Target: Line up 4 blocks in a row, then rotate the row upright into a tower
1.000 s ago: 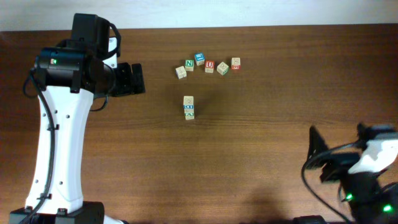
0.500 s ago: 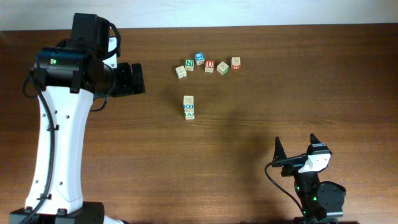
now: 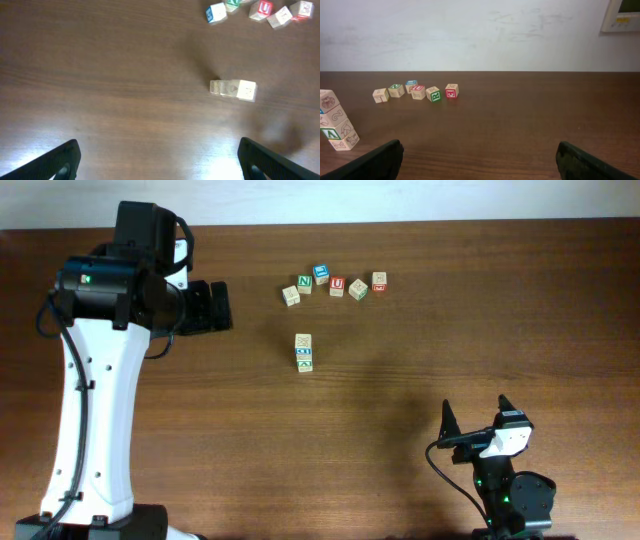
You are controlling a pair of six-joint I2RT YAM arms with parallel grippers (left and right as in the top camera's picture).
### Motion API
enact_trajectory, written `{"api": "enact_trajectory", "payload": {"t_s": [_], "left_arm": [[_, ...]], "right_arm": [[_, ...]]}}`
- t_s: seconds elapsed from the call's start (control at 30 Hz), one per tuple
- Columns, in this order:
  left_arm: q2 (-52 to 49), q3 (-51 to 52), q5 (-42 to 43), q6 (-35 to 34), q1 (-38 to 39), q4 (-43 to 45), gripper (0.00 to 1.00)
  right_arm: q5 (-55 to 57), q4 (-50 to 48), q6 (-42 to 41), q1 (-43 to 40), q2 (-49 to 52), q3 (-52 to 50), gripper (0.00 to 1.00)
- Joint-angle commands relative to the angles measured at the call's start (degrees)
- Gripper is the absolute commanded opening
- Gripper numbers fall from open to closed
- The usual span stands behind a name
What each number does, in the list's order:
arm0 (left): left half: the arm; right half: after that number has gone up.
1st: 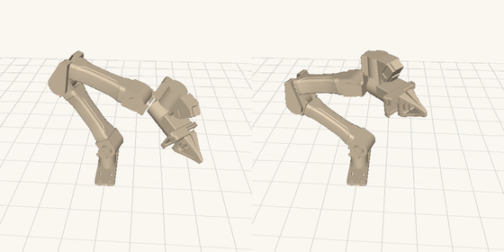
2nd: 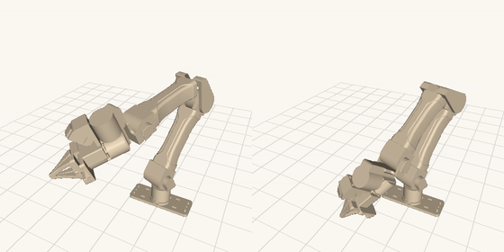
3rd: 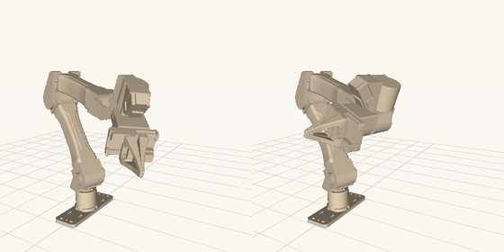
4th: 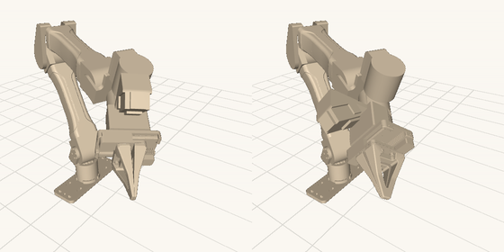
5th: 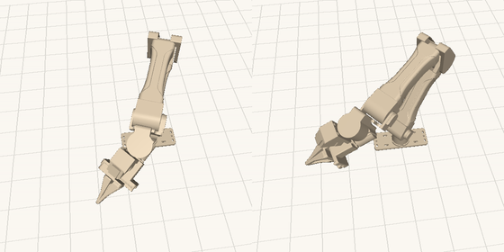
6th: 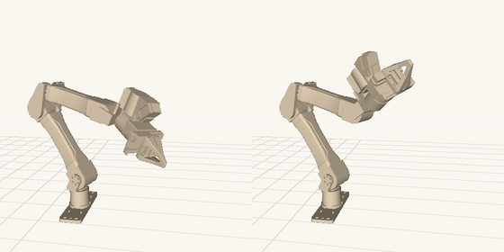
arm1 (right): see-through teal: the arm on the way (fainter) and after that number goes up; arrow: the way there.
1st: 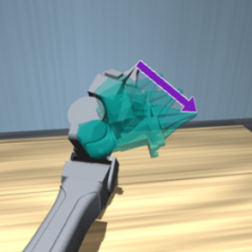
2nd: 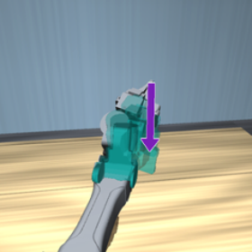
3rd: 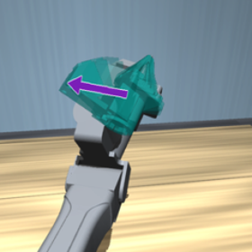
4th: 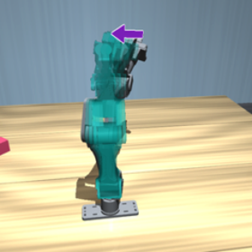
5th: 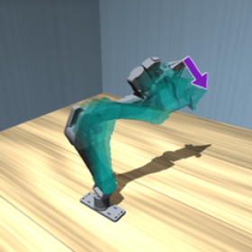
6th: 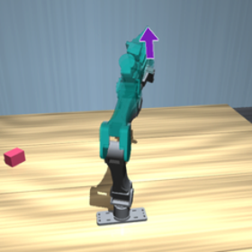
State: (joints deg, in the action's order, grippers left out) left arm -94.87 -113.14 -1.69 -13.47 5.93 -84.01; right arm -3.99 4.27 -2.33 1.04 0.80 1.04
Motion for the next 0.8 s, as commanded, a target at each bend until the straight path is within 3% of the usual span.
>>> {"api": "enact_trajectory", "payload": {"t_s": [0.0,0.03,0.07,0.1,0.17,0.27,0.37,0.53,0.67,0.77], "left_arm": [[8.55,1.03,-7.78,0.28,-0.09,6.84,0.99],[15.37,8.13,-7.52,0.37,-0.09,17.35,0.99],[19.43,12.24,-6.82,2.60,-0.09,21.35,0.99],[28.68,24.11,-5.22,9.97,-0.09,32.28,0.99],[38.88,37.83,-4.72,15.26,-0.09,42.88,0.99],[57.59,66.42,-4.76,24.11,-0.15,63.87,0.99],[75.41,89.81,-4.55,24.33,-2.67,78.90,0.99],[94.40,110.42,-4.00,24.37,-5.40,83.82,0.99],[94.62,112.67,-2.64,29.86,-6.86,79.43,0.99],[94.57,112.63,-2.16,29.83,-6.86,79.45,0.99]], "right_arm": [[-0.31,-0.22,0.20,-0.26,-0.61,-0.70,0.98],[-0.28,-0.22,0.20,-0.26,-0.61,-0.70,0.98],[-0.28,-0.22,0.20,-0.26,-0.61,-0.70,0.98],[-0.31,-0.22,0.20,-0.26,-0.61,-0.70,0.98],[-0.31,-0.22,0.20,-0.26,-0.61,-0.70,0.98],[-0.31,-0.22,0.20,-0.26,-0.61,-0.70,0.98],[-0.31,-0.22,0.20,-0.26,-0.61,-0.70,0.98],[-0.31,-0.22,0.20,-0.26,-0.61,-0.70,0.98],[-0.31,-0.22,0.20,-0.26,-0.61,-0.70,0.98],[-0.31,-0.22,0.20,-0.26,-0.61,-0.70,0.98]]}}
